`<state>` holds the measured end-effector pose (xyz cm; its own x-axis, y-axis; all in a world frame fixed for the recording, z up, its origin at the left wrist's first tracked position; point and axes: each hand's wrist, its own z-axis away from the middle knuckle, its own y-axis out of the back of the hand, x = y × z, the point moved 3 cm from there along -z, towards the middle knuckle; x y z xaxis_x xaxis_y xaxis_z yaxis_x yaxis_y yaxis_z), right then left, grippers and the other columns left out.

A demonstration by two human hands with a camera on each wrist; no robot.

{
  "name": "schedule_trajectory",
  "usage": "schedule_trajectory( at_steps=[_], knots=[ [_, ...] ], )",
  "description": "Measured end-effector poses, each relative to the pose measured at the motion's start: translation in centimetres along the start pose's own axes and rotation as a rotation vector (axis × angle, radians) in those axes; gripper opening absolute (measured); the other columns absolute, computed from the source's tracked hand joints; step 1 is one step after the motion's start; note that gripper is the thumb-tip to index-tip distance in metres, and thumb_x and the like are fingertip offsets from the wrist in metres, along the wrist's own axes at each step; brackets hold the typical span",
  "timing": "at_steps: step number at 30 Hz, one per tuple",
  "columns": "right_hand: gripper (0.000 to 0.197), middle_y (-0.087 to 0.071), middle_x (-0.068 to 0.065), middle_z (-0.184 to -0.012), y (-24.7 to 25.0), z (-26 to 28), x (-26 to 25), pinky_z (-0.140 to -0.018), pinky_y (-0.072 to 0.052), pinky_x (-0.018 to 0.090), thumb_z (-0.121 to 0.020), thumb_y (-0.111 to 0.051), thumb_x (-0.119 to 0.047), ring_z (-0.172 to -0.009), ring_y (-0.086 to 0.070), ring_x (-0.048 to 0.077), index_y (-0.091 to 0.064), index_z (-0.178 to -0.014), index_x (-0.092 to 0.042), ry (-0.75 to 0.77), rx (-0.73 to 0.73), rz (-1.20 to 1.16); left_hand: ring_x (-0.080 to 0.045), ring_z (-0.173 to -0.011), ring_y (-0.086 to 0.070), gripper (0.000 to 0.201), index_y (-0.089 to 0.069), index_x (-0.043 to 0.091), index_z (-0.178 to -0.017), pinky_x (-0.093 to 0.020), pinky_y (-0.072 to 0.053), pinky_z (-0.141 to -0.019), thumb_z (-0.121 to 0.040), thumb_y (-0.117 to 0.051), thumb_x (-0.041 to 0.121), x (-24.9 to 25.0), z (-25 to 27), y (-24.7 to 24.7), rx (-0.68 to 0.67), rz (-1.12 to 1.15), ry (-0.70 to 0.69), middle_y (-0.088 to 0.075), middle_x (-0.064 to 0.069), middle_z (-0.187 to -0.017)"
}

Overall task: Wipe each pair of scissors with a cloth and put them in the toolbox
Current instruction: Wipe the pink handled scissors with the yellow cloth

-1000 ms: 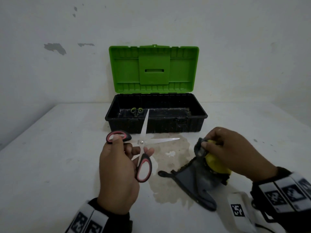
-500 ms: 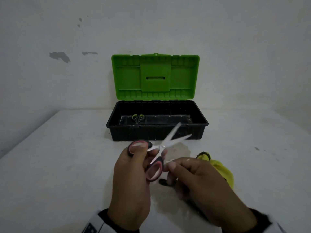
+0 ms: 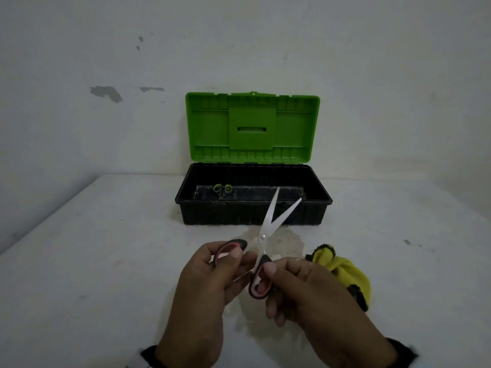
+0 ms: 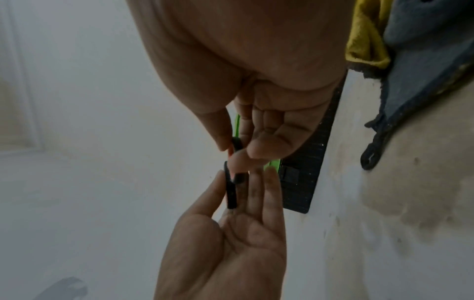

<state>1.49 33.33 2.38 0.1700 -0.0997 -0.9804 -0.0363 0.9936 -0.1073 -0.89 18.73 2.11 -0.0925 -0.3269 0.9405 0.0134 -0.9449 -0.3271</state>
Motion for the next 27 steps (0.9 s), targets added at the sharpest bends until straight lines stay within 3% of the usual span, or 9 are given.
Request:
schedule_trajectory(
  at_steps=[3, 8, 12, 16, 19, 21, 24, 27],
  knots=[
    [0.024, -0.069, 0.014, -0.069, 0.3, 0.2, -0.2, -0.047, -0.047, 0.026, -0.092, -0.062, -0.015, -0.051, -0.058, 0.018, -0.069, -0.079, 0.004, 0.039, 0.025, 0.012, -0.018, -0.086, -0.074, 0.014, -0.068, 0.016, -0.104, -0.041, -0.057, -0.082, -0.093, -0.06, 0.015, 0.2, 0.0, 0.8, -0.015, -0.135, -0.038, -0.077, -0.007, -0.087],
    [0.019, -0.071, 0.022, -0.075, 0.0, 0.2, -0.1, -0.045, -0.051, 0.027, -0.086, -0.069, -0.012, -0.052, -0.063, 0.023, -0.073, -0.071, -0.001, 0.033, 0.07, -0.061, -0.011, -0.078, -0.073, 0.014, -0.073, 0.03, -0.097, -0.029, -0.058, -0.062, -0.091, -0.062, 0.024, 0.6, 0.4, 1.3, -0.052, -0.339, -0.141, -0.077, 0.003, -0.081],
    [0.016, -0.072, 0.023, -0.073, -0.7, 0.1, 0.4, -0.044, -0.052, 0.024, -0.082, -0.071, -0.013, -0.05, -0.065, 0.022, -0.073, -0.071, -0.001, -0.025, 0.106, -0.135, -0.013, -0.072, -0.073, 0.017, -0.073, 0.035, -0.097, -0.03, -0.057, -0.058, -0.093, -0.061, 0.025, 0.0, 0.8, 0.9, -0.061, -0.413, -0.145, -0.077, 0.005, -0.078],
    [0.018, -0.073, 0.022, -0.075, -0.3, 0.0, 0.1, -0.049, -0.055, 0.028, -0.086, -0.071, -0.012, -0.055, -0.067, 0.025, -0.073, -0.072, -0.001, 0.014, 0.094, -0.051, -0.014, -0.067, -0.071, 0.019, -0.073, 0.031, -0.098, -0.031, -0.059, -0.057, -0.094, -0.055, 0.035, -0.1, 0.6, 1.1, -0.062, -0.446, -0.067, -0.075, 0.005, -0.075],
    [0.012, -0.075, 0.018, -0.077, 0.5, -0.4, -0.4, -0.058, -0.057, 0.032, -0.087, -0.071, -0.013, -0.064, -0.071, 0.029, -0.077, -0.079, -0.006, 0.097, 0.123, 0.108, -0.021, -0.055, -0.063, 0.041, -0.074, 0.026, -0.088, -0.03, -0.051, -0.053, -0.091, -0.046, 0.056, 0.4, 0.0, 1.7, 0.033, -0.432, 0.077, -0.072, -0.006, -0.066],
    [0.008, -0.076, 0.012, -0.078, 0.6, -0.5, -0.8, -0.064, -0.06, 0.033, -0.086, -0.072, -0.014, -0.069, -0.074, 0.027, -0.08, -0.085, -0.012, 0.151, 0.122, 0.213, -0.022, -0.051, -0.056, 0.053, -0.073, 0.022, -0.085, -0.029, -0.045, -0.051, -0.089, -0.042, 0.064, 0.7, -0.3, 1.6, 0.019, -0.43, 0.118, -0.068, -0.014, -0.063],
    [0.01, -0.078, 0.001, -0.078, 0.7, -0.7, -1.4, -0.068, -0.06, 0.028, -0.081, -0.078, -0.017, -0.072, -0.074, 0.015, -0.081, -0.09, -0.022, 0.227, 0.113, 0.341, -0.02, -0.047, -0.058, 0.044, -0.072, 0.015, -0.084, -0.026, -0.047, -0.05, -0.091, -0.051, 0.053, 1.1, -0.6, 1.2, -0.013, -0.396, 0.048, -0.066, -0.011, -0.057],
    [0.016, -0.078, -0.011, -0.081, 0.9, -0.7, -1.8, -0.062, -0.051, 0.011, -0.079, -0.08, -0.016, -0.07, -0.072, 0.003, -0.08, -0.088, -0.03, 0.243, 0.135, 0.398, -0.019, -0.067, -0.072, 0.019, -0.077, 0.011, -0.085, -0.026, -0.059, -0.065, -0.09, -0.064, 0.024, 1.3, -1.4, 0.9, -0.003, -0.217, -0.024, -0.074, -0.009, -0.073]
  ],
)
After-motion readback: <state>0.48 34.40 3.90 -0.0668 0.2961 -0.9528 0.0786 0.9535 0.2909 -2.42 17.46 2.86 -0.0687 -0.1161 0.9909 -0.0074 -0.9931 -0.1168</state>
